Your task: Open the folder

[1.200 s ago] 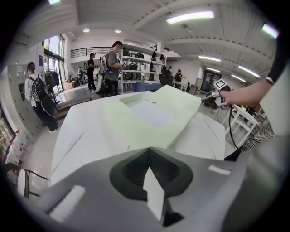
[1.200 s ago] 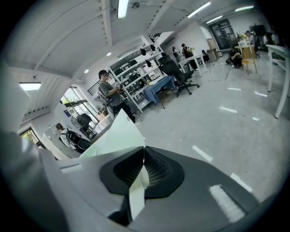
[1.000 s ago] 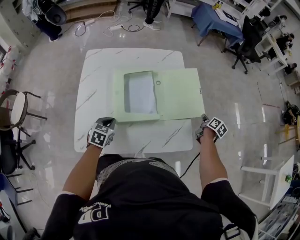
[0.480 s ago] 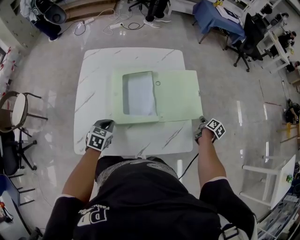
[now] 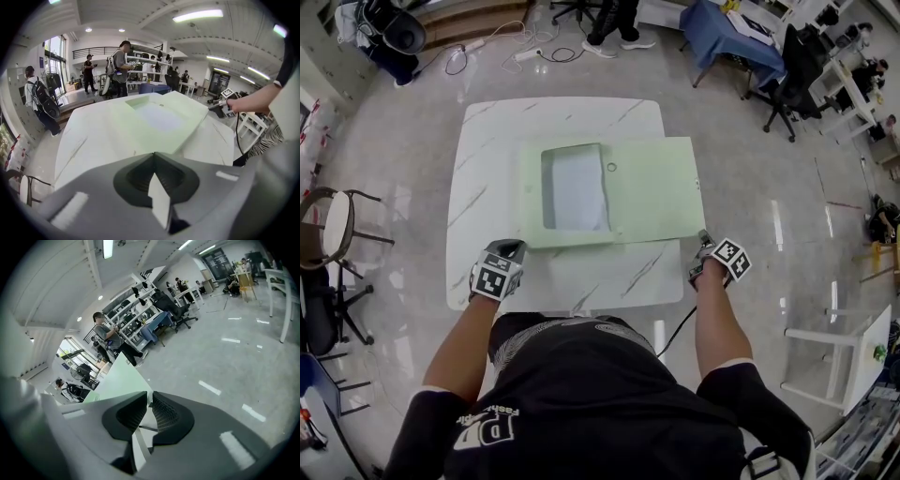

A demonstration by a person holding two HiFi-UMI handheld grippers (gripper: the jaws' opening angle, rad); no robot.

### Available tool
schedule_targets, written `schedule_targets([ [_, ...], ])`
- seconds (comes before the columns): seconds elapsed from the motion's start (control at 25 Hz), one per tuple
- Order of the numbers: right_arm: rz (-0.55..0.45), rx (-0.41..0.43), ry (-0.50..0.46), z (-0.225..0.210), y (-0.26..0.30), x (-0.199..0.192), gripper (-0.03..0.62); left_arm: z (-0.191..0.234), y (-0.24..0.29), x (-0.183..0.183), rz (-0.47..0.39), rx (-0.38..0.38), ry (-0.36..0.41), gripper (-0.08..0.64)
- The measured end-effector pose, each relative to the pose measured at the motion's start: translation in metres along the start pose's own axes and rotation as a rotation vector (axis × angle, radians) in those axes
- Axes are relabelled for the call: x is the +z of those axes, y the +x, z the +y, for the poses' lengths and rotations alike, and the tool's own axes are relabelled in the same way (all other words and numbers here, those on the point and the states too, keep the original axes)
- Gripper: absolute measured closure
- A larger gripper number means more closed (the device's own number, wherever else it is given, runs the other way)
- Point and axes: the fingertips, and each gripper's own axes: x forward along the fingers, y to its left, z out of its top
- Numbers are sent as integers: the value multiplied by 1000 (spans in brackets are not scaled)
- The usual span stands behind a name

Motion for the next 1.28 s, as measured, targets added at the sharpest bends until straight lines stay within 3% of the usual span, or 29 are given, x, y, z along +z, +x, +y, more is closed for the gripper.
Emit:
schedule_targets([
  [0.32,-11,86,-8,22,-18,12,568,-1,1,2,15,-5,30,503],
  [0.68,-46,147,-186,68,-54,25,537,-4,1,2,11,-1,40,503],
  [0.84,-103,132,-311,93,-74,35,535,-3,-4,5,-2,7,-10,503],
  [1.12,-280,102,-609,154,-119,56,535,-6,-29,28,-127,31,-50,503],
  [1.28,-310,195,-750,209,-139,32,535,-23,-51,44,-200,14,-51,503],
])
